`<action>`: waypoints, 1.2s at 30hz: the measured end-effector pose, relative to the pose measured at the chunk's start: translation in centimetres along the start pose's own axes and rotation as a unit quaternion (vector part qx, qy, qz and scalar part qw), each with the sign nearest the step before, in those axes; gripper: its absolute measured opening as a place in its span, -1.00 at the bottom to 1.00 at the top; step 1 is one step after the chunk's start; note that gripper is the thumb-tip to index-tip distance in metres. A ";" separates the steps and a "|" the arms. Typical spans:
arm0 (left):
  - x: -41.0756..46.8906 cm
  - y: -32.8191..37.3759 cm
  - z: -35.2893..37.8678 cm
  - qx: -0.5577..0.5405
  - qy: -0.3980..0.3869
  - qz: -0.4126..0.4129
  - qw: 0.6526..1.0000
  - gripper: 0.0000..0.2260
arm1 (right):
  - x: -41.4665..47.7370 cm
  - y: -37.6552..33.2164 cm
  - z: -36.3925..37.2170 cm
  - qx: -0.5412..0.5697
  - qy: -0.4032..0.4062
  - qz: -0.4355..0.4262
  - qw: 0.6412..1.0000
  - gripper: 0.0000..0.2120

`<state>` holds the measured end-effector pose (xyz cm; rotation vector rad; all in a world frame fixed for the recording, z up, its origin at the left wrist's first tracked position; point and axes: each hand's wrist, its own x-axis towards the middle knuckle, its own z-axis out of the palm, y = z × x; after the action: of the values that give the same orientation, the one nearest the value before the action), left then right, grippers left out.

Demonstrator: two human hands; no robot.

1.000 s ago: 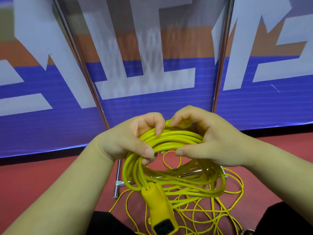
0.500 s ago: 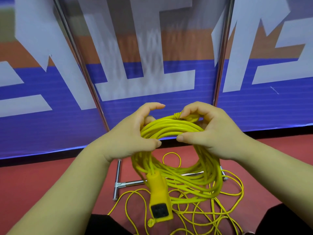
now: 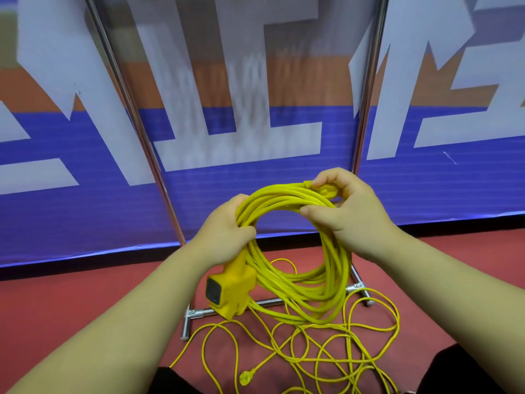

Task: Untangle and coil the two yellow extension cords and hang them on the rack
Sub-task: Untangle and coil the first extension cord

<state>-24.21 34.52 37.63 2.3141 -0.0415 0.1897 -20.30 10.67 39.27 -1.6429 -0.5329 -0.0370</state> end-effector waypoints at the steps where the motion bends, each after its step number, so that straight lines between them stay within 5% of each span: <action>1: 0.1 0.1 -0.4 -0.002 -0.010 0.003 1.000 -0.73 | 0.2 0.2 -0.4 -0.010 -0.017 0.004 1.000 -0.63; 9: -0.4 1.3 -1.6 0.011 -0.048 -0.009 0.999 -0.73 | 0.9 1.4 -1.7 -0.011 -0.109 0.079 0.991 -0.49; 20: -1.1 2.2 -0.9 0.073 -0.118 0.022 0.990 -0.72 | 0.8 -1.0 -1.3 -0.418 -0.206 -0.047 0.884 -0.27; 23: -1.4 2.8 -0.5 0.069 -0.125 0.031 0.989 -0.68 | 0.6 -0.6 0.3 -0.399 -0.247 -0.044 0.882 -0.32; 30: -1.6 3.5 -2.0 -0.046 -0.132 0.031 0.990 -0.37 | 0.6 -0.5 -0.5 -0.157 -0.236 0.021 0.959 -0.48; 36: -0.8 2.4 -2.1 0.048 -0.176 0.003 0.983 -0.30 | 0.4 -1.2 -1.2 -0.086 -0.183 0.033 0.979 -0.48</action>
<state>-25.52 34.38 40.61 2.4178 -0.2223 -0.2218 -20.05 9.73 40.65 -1.8473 -0.7713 0.2803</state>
